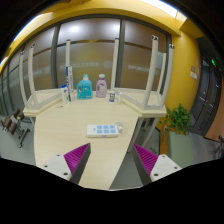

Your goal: Unplug charger

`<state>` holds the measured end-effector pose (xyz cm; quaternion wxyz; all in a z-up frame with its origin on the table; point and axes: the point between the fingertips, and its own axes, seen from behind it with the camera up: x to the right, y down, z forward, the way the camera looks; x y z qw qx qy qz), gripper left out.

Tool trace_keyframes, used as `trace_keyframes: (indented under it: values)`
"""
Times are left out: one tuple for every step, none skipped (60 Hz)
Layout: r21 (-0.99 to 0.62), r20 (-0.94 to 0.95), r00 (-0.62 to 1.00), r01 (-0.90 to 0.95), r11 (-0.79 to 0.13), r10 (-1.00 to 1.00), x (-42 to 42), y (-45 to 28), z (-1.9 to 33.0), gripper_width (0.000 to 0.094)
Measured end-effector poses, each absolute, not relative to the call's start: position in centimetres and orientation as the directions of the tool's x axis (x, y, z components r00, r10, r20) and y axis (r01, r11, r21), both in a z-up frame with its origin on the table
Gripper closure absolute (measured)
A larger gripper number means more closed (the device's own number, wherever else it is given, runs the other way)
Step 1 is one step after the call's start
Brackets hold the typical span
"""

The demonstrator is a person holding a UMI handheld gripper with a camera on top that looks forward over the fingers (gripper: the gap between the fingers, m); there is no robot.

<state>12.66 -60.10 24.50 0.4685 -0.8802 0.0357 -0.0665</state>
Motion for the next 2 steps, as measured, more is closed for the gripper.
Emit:
trace_keyframes:
  values:
    - [-0.829,0.086,0.988,0.002,-0.559,-0.125,12.55,-60.2,24.58,0.0084]
    - [-0.828,0.087,0.988,0.002,-0.561,-0.125,12.48,-60.31,24.6,0.0085]
